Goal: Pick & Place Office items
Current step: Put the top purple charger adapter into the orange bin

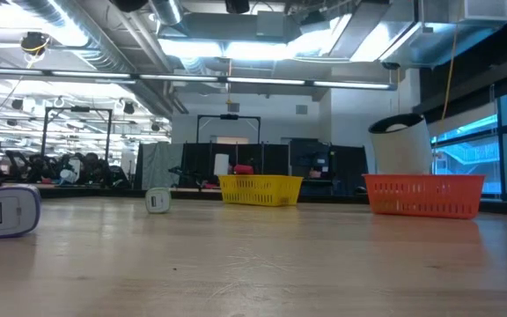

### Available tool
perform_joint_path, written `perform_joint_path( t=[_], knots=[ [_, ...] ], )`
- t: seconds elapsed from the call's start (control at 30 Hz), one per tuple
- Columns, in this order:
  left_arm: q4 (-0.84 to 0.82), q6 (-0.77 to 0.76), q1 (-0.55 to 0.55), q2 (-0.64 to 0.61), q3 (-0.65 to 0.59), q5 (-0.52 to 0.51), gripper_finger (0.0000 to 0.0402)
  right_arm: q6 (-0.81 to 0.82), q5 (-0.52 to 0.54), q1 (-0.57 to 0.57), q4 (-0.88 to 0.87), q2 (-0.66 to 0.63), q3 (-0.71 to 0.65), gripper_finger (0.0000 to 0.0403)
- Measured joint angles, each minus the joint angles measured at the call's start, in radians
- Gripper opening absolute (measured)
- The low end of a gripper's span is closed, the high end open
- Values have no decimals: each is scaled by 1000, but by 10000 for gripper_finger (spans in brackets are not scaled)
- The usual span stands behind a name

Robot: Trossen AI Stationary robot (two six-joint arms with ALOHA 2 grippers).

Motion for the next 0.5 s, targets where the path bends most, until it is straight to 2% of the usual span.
perform_joint_path(
  t=[0.1, 0.33, 0.5],
  knots=[
    [1, 2, 0, -1, 0, -18, 224, 35, -17, -1, -11, -2, 0, 116],
    [0, 1, -1, 0, 0, -11, 233, 56, -27, 0, -43, 1, 0, 110],
    [-1, 1, -1, 1, 0, -15, 234, 57, -30, 0, -60, 1, 0, 60]
  ],
)
